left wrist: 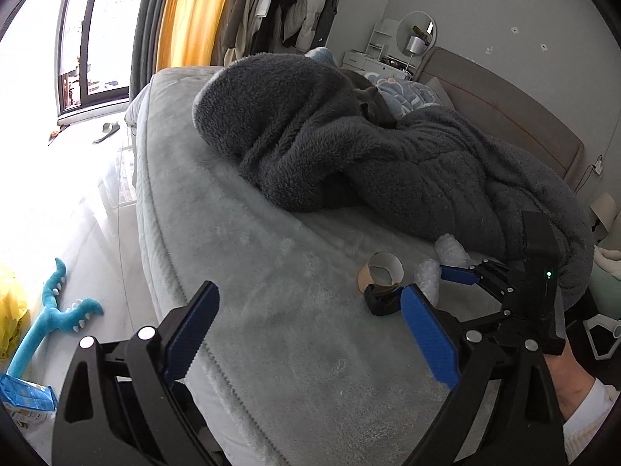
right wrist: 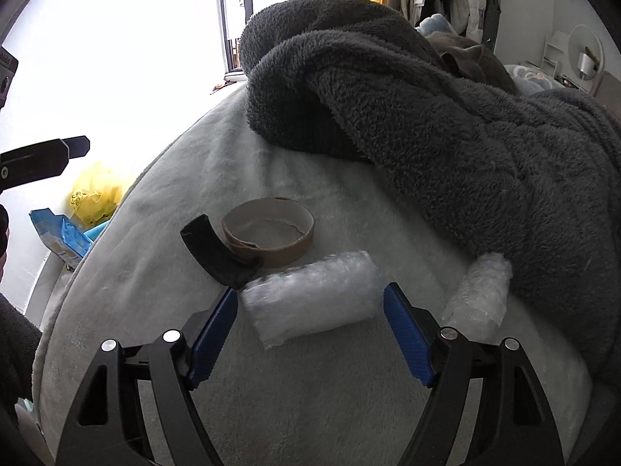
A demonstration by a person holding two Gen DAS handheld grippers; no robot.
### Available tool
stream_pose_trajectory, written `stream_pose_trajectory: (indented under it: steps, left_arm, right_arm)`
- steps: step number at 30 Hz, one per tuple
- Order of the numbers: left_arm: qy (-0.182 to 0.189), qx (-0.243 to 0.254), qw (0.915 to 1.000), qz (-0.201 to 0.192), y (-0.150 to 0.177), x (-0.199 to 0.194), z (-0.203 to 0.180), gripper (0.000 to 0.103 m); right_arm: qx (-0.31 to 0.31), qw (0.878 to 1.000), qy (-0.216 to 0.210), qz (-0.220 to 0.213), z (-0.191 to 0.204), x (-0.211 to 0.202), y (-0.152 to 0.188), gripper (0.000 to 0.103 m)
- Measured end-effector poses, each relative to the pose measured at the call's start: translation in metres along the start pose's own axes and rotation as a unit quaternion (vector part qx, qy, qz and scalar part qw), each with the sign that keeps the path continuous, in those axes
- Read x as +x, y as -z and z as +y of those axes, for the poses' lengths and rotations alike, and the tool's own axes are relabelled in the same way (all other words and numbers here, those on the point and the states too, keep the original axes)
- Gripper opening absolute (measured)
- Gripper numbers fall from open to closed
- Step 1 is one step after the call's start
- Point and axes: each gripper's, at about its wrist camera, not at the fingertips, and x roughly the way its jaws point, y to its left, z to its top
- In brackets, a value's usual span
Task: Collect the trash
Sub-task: 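Close the right tool on the clear bubble-wrap roll, then grasp the black curved piece by the tape roll with the left tool while the right holds bubble wrap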
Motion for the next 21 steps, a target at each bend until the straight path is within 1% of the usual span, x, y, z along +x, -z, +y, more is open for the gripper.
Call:
stream_pose_trajectory:
  steps: [1, 2, 4, 9, 12, 21]
  left_arm:
    - [0.0, 0.001, 1.0, 0.002, 0.0, 0.002, -0.001, 0.096]
    - [0.002, 0.001, 1.0, 0.005, 0.001, 0.004, -0.003, 0.096]
    - [0.011, 0.0, 0.9998, 0.015, 0.002, 0.01, -0.007, 0.096]
    - [0.017, 0.011, 0.9993, 0.032, 0.006, 0.024, -0.022, 0.096]
    - [0.023, 0.007, 0.9987, 0.044, 0.009, 0.033, -0.028, 0.096]
    - [0.042, 0.012, 0.9969, 0.066, 0.017, 0.059, -0.054, 0.096]
  right_arm:
    - [0.001, 1.0, -0.002, -0.001, -0.002, 0.001, 0.0, 0.078]
    - [0.004, 1.0, -0.007, -0.003, -0.004, 0.0, 0.0, 0.076]
    - [0.01, 1.0, -0.016, -0.005, -0.007, -0.001, -0.001, 0.065]
    - [0.007, 1.0, -0.022, -0.013, -0.005, -0.011, 0.0, 0.064]
    - [0.007, 1.0, -0.016, -0.019, -0.008, -0.02, 0.002, 0.064]
    - [0.052, 0.996, 0.002, -0.066, -0.037, -0.055, 0.008, 0.064]
